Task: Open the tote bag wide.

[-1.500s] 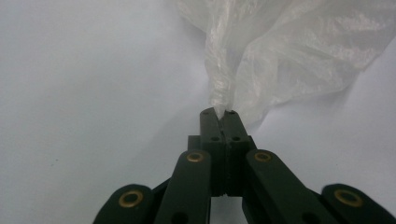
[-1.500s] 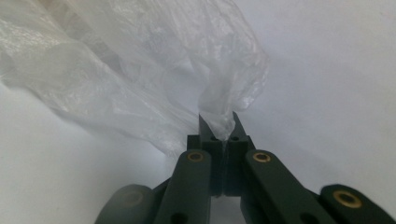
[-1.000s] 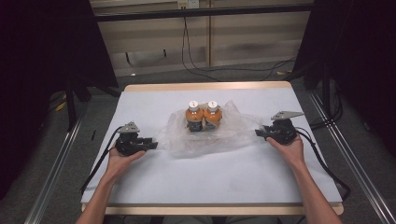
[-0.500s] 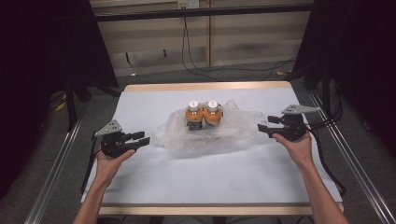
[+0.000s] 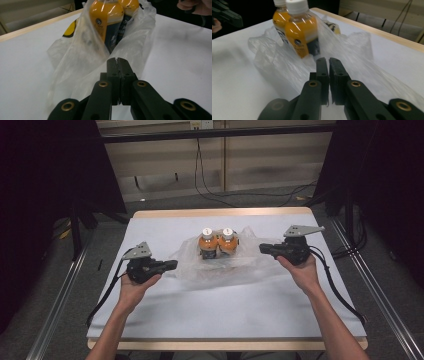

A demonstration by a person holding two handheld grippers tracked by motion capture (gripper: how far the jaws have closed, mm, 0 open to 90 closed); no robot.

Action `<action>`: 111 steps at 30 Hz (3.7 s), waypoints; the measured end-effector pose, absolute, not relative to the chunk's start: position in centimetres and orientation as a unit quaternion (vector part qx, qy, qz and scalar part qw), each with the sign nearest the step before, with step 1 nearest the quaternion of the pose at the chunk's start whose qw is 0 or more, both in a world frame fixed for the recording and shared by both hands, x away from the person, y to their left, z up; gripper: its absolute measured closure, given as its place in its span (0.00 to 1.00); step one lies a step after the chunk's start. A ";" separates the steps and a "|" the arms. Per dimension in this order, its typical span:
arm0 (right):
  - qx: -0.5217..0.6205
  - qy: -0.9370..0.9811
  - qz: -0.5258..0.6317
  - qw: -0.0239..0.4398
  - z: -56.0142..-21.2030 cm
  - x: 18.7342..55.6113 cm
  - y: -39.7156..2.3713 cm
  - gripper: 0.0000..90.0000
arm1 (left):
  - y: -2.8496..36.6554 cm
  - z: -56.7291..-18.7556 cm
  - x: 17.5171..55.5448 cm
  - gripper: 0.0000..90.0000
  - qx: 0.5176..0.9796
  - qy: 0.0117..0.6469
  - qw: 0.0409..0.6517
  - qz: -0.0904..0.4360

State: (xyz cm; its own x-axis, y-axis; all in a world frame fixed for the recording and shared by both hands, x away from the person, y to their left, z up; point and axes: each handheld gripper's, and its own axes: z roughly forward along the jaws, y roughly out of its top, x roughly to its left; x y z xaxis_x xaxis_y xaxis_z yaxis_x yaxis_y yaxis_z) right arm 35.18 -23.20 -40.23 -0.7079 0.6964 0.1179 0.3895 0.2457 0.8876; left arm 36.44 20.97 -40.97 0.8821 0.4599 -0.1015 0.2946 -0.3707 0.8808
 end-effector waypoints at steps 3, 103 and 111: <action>0.342 0.781 0.500 0.150 -40.0 35.7 -22.2 1.00 | 19.9 -40.9 37.2 1.00 0.827 0.228 0.508 0.075; 0.347 0.905 0.163 0.186 -46.4 43.6 -24.6 1.00 | 22.2 -46.7 45.7 1.00 0.922 0.260 0.261 0.119; 0.344 0.906 0.157 0.188 -46.3 43.2 -24.8 1.00 | 22.1 -46.6 45.5 1.00 0.924 0.257 0.255 0.126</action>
State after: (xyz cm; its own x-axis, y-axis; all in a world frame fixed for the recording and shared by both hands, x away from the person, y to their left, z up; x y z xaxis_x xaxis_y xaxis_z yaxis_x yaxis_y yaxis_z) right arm 43.16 -24.76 -46.34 -0.6920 0.6834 -0.2325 0.5655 0.7134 0.4139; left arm 45.52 22.12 -46.62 0.8362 0.5387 0.1027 0.4101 -0.7386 0.5351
